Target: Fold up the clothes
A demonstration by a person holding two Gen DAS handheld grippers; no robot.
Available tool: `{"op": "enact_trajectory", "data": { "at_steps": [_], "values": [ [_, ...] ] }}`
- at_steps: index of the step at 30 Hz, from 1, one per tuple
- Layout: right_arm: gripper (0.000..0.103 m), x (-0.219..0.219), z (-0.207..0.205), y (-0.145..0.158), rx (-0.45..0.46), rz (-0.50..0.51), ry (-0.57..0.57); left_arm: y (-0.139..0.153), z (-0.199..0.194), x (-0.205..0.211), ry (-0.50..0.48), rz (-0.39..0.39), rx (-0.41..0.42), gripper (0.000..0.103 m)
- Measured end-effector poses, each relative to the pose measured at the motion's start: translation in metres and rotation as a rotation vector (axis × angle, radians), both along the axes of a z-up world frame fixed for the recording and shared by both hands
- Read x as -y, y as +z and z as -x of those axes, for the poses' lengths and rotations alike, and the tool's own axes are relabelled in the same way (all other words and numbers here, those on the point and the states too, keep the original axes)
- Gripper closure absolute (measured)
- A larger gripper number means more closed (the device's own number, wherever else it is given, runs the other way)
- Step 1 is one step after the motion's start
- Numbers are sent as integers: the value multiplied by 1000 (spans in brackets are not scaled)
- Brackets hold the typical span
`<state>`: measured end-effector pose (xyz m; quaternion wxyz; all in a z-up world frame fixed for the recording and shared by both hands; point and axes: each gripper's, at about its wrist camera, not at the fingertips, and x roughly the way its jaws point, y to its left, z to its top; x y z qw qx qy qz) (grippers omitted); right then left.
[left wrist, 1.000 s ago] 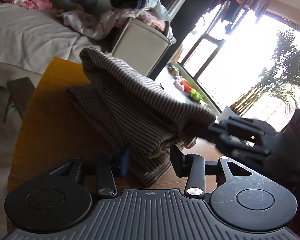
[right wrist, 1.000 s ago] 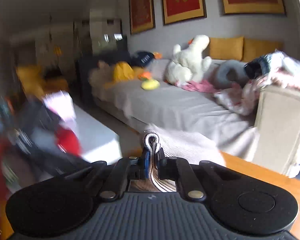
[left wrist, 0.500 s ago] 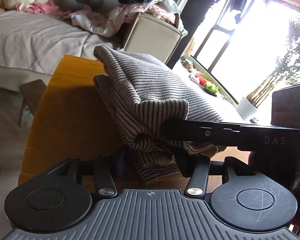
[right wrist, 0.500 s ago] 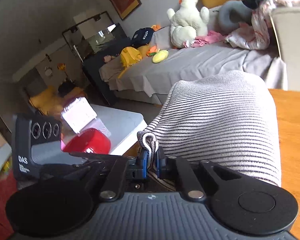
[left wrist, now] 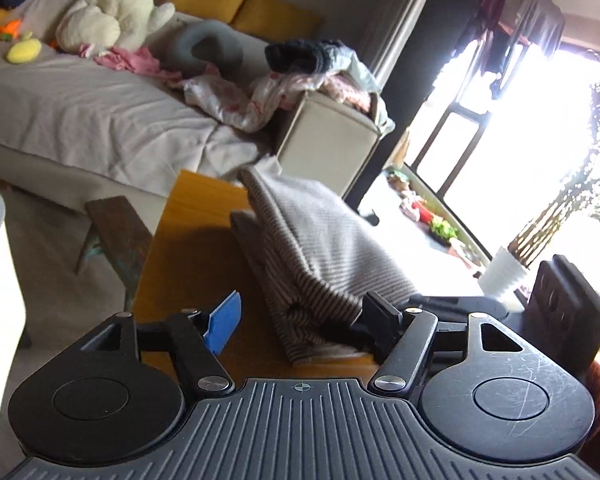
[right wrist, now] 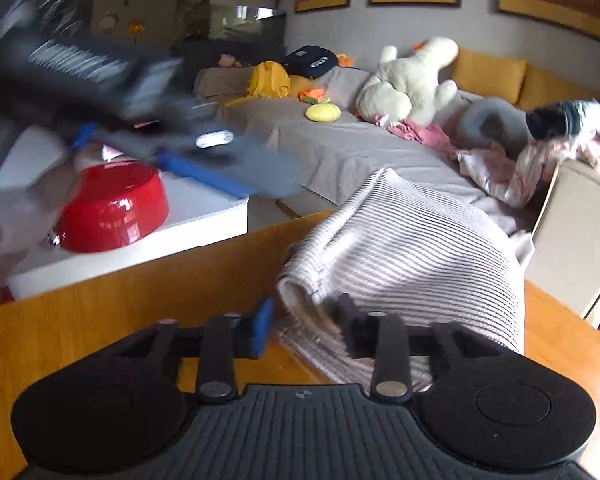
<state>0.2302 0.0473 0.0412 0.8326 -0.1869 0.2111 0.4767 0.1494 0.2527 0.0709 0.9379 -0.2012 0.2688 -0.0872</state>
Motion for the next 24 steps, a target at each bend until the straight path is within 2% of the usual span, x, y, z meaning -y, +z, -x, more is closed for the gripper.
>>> {"op": "enact_trajectory", "data": {
  "at_steps": [3,4,8,10,13,15,16,17,19,21,24],
  "values": [
    [52,24,13,6,11,7,-14,7,-24,22,-53,-3,15,42],
    [47,37,12,10,-4,-11,-39,6,-36,33,-77,-13,10,46],
    [29,99,-18,20,-200,-202,-231,-13,-69,60,-79,-145,-43,54],
    [21,118,-43,14,-311,-302,-321,-20,-72,58,-75,-141,-51,54],
    [21,121,-76,-5,-475,-405,-395,-20,-69,54,-76,-130,-47,54],
    [21,112,-92,-22,-581,-434,-413,-21,-66,53,-80,-143,-47,54],
    [29,104,-98,-30,-624,-436,-415,-21,-65,52,-81,-147,-48,54],
    [30,97,-100,-32,-625,-431,-413,-22,-64,50,-82,-144,-50,54],
    [44,89,-100,-24,-560,-421,-376,-21,-66,47,-81,-132,-53,55],
    [47,83,-105,-14,-504,-407,-348,-22,-67,45,-67,-149,-54,54],
    [46,77,-114,-22,-491,-323,-386,-25,-71,40,-50,-153,-57,54]
  ]
}}
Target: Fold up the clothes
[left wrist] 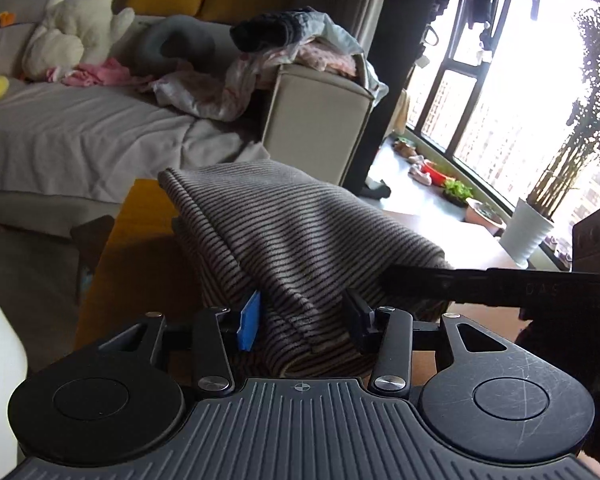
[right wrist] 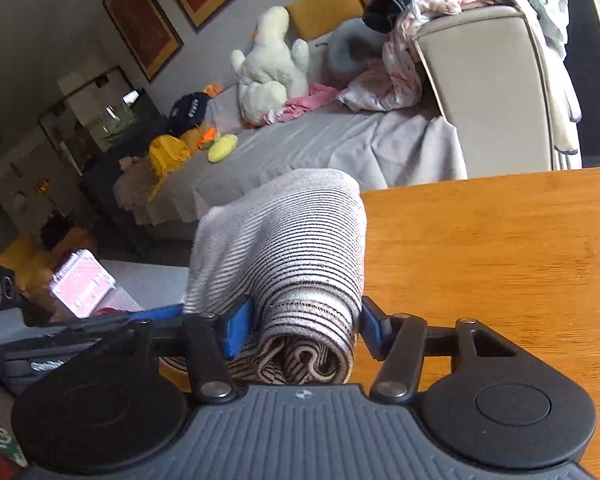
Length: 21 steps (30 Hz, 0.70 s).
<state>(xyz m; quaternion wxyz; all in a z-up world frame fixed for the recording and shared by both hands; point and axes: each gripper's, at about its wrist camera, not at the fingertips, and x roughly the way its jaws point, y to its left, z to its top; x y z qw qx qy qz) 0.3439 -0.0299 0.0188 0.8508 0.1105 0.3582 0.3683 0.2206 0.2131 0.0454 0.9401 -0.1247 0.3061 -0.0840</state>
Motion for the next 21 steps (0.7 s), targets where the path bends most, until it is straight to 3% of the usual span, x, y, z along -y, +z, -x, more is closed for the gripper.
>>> {"op": "enact_trajectory", "data": {
  "at_steps": [3,6,8,9,10,11,12,14,16,21],
  "values": [
    [39,7,-2,-14,-30,-12,-21,-3,-2,-2,2,21,5,58],
    [35,15,9,-12,-18,-10,-47,-2,1,5,14,-7,14,57],
    [28,20,22,-7,26,23,-55,1,7,10,40,-19,19,57],
    [17,27,30,-4,43,31,-58,5,14,12,62,-26,23,56],
    [4,33,38,-2,60,40,-60,9,22,16,88,-35,31,48],
    [0,39,46,1,77,48,-63,12,32,20,114,-42,39,41],
    [0,46,55,3,92,57,-66,15,42,26,139,-47,48,37],
    [0,62,71,6,106,82,-80,16,63,40,191,-61,52,18],
    [0,75,88,8,128,147,-111,12,81,56,243,-75,41,5],
    [0,94,121,-2,172,367,-167,-12,105,98,315,-106,-64,0]
  ]
}}
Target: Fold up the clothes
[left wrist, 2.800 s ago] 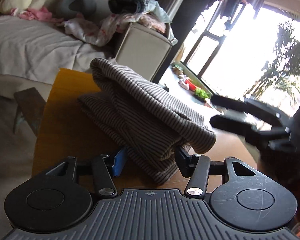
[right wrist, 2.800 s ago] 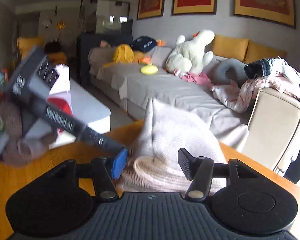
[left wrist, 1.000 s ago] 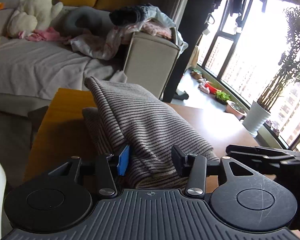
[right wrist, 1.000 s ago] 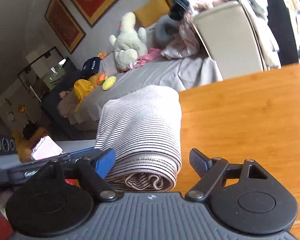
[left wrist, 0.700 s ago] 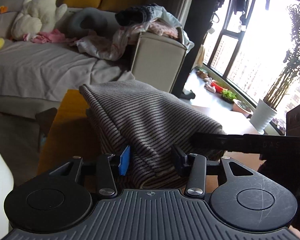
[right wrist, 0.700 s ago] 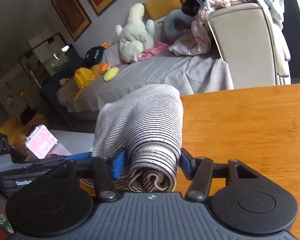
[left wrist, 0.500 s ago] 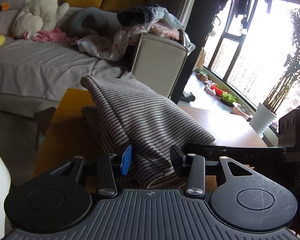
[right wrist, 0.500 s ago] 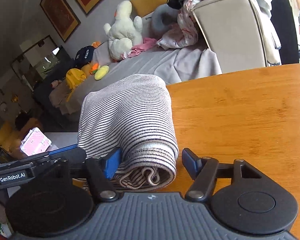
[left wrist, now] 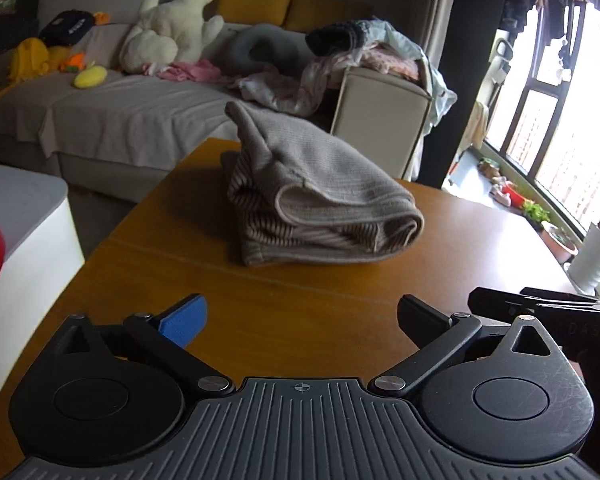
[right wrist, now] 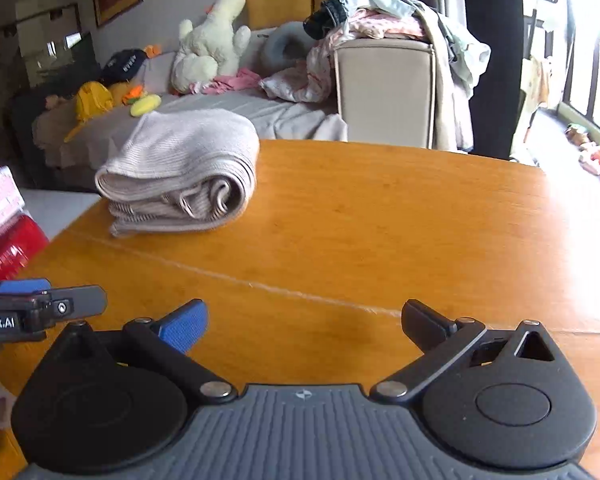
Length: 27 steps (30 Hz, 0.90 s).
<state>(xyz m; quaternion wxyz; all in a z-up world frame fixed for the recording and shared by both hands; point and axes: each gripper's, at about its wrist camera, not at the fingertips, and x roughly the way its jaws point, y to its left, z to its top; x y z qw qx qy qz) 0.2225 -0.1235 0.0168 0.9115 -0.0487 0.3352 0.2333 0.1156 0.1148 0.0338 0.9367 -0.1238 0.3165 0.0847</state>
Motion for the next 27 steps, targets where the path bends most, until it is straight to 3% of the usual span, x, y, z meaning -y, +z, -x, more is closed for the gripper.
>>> {"op": "enact_trajectory", "data": {
  "at_steps": [3,7,11,27],
  "values": [
    [0,9,1,-11,-28,57,-46,-15,-1,17,39,-22,-69,0],
    [0,9,-9,-14,-21,75,-67,-24,-2,35,140,-147,-106,0],
    [0,3,-19,-15,-16,74,1,-24,-3,37,159,-157,-110,0],
    [0,2,-17,-14,-16,74,12,-24,-10,38,163,-158,-108,0]
  ]
}}
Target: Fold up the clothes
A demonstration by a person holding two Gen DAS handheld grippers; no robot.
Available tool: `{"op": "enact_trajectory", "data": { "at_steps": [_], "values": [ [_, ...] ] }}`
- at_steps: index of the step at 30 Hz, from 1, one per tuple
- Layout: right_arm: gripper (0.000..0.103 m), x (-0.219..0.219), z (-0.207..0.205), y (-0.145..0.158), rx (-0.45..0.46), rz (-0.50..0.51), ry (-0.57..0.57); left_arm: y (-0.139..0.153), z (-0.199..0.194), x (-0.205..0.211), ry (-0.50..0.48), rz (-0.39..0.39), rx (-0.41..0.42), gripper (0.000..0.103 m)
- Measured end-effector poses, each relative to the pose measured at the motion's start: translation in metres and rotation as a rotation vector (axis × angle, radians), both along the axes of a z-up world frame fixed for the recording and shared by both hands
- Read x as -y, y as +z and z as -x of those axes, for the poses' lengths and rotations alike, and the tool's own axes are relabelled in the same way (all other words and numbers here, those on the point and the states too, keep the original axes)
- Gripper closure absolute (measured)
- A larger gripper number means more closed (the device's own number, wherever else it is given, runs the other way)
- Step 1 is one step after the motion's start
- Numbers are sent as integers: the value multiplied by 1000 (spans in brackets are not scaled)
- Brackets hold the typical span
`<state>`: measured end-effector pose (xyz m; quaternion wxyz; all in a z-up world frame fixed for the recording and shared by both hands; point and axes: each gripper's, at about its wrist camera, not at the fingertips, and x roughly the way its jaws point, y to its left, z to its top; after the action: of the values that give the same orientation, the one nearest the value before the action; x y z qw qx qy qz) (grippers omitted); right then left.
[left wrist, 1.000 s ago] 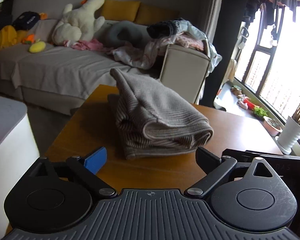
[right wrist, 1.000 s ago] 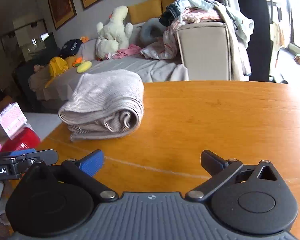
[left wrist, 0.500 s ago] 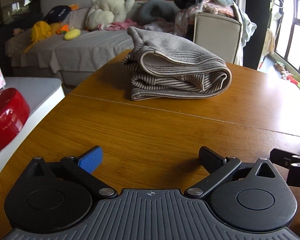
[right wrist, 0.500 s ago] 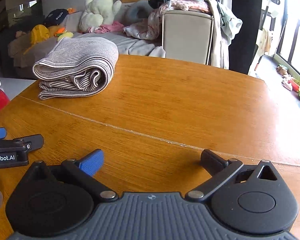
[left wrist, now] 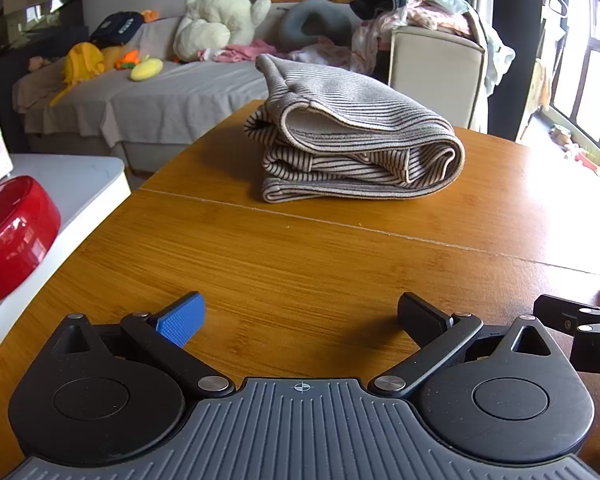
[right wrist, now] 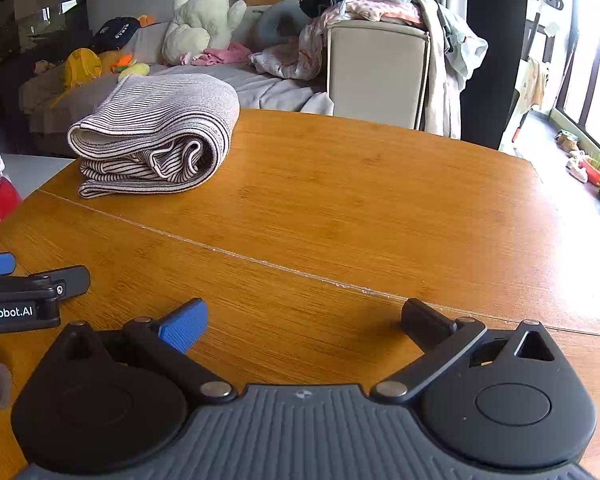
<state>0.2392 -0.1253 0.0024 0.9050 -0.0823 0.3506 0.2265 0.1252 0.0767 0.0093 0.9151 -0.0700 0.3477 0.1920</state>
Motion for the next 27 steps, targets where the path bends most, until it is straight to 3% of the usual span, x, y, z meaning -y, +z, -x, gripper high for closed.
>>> {"op": "enact_trajectory", "data": {
  "at_steps": [27],
  "values": [
    [0,-3,-4,0,1,3,-2,0,0,-1,0,1,1,0]
  ]
}}
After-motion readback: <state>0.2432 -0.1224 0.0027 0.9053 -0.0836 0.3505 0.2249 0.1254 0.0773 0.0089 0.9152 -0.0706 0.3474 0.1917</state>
